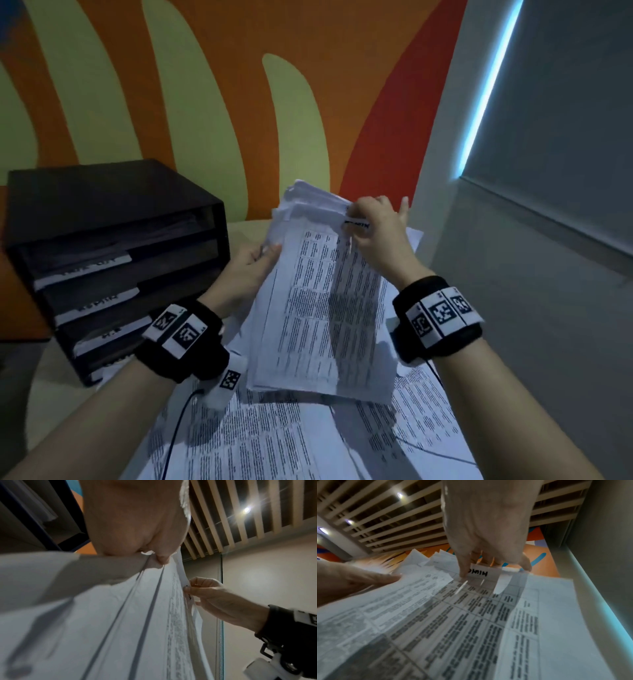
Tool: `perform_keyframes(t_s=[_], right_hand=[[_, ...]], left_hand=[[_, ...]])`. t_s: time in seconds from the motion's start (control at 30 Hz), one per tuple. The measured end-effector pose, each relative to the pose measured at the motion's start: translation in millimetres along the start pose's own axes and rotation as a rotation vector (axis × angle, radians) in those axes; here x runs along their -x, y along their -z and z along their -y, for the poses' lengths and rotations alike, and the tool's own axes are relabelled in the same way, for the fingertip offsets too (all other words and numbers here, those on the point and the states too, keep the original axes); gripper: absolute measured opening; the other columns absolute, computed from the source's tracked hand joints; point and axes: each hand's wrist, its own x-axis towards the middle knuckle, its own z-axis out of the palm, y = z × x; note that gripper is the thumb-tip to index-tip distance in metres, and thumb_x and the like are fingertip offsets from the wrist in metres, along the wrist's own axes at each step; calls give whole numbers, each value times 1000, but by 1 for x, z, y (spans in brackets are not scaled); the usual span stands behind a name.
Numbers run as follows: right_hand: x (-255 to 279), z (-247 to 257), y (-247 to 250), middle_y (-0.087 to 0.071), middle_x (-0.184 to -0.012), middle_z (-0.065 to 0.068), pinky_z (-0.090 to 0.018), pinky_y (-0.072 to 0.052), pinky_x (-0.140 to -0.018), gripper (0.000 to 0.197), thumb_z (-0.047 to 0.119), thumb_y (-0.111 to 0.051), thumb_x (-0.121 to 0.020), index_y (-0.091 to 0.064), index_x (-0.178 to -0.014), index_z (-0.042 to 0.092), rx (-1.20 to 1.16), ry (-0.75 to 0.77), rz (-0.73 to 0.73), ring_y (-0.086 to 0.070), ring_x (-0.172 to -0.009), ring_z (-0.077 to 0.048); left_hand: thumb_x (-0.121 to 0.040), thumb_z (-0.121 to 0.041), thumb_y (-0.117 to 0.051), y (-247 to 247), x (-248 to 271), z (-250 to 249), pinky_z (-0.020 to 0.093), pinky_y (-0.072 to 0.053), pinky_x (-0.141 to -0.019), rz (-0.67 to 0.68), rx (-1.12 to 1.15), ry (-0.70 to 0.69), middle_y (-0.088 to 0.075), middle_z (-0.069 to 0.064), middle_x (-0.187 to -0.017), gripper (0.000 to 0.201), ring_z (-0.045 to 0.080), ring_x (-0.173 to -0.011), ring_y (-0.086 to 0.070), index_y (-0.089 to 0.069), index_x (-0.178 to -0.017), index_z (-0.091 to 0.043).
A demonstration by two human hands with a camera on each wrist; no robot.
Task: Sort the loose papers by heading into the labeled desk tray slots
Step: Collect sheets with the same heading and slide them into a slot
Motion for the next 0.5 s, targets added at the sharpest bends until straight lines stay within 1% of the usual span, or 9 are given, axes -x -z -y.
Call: perform_keyframes(t_s=[0.07,0.13,0.17,0.23,0.3,0.33,0.4,0.47,0.5], right_hand=[[-1,2,-2,-45,-78,16,-54,-5,-115,11,9,-62,-89,-55,-85,17,-3,-23,-18,-49,-98,-20],[-1,6,-4,-46,-79,13,-52,-11,-114,11,7,-62,-89,-55,-87,16,-7,-11,-31,-49,-95,-20],[0,8,-4,-48,-82,10,-52,-12,-114,13,7,-62,-89,-54,-87,17,-8,0,-32,-48,-93,-19],[4,10,-7,-49,-89,9,-53,-12,-115,14,11,-65,-88,-53,-88,19,-30,11,-57,-45,-91,-14],[8,2,-6,-52,-100,6,-55,-17,-114,18,20,-69,-85,-57,-97,19,-93,-24,-127,-46,-99,-11],[9,-6,-5,-54,-105,4,-55,-24,-111,26,22,-71,-82,-58,-103,18,-146,-72,-182,-48,-104,-13],[15,-28,0,-55,-110,1,-43,-38,-102,37,22,-74,-79,-58,-112,13,-271,-259,-311,-53,-110,-19],[28,-52,3,-54,-113,-1,-31,-42,-91,43,18,-75,-80,-55,-117,9,-369,-564,-355,-53,-109,-21],[37,-66,2,-54,-114,-4,-30,-43,-88,45,16,-75,-80,-53,-118,8,-411,-736,-341,-54,-107,-21]], left_hand=[[-100,-30,-47,1,-1,1,26,-56,-74,9,-9,-18,-75,1,-89,28,14,-82,-70,-68,-99,-11],[-87,-40,-66,4,-2,6,35,-52,-81,13,-50,4,-70,8,-101,34,24,-90,-66,-67,-103,-11],[-84,-31,-72,3,-2,8,35,-53,-82,1,-54,24,-70,10,-106,33,24,-93,-67,-66,-107,-8],[-88,-6,-67,1,-2,13,30,-56,-79,-25,-88,22,-72,12,-103,19,20,-92,-70,-67,-107,-1],[-93,1,-59,4,1,12,26,-55,-72,-77,-138,15,-74,6,-93,13,12,-83,-71,-69,-100,-2],[-94,2,-57,10,1,12,27,-56,-72,-115,-130,22,-73,5,-92,15,12,-83,-71,-69,-101,-3],[-92,5,-57,30,-1,17,39,-57,-81,-194,-86,56,-73,12,-100,19,24,-91,-72,-69,-106,-1],[-90,6,-57,52,-2,26,47,-55,-85,-266,-66,101,-73,14,-102,21,32,-93,-71,-69,-107,-1],[-90,7,-57,61,-1,29,46,-54,-84,-293,-69,121,-74,12,-98,21,30,-91,-71,-69,-105,-3]])
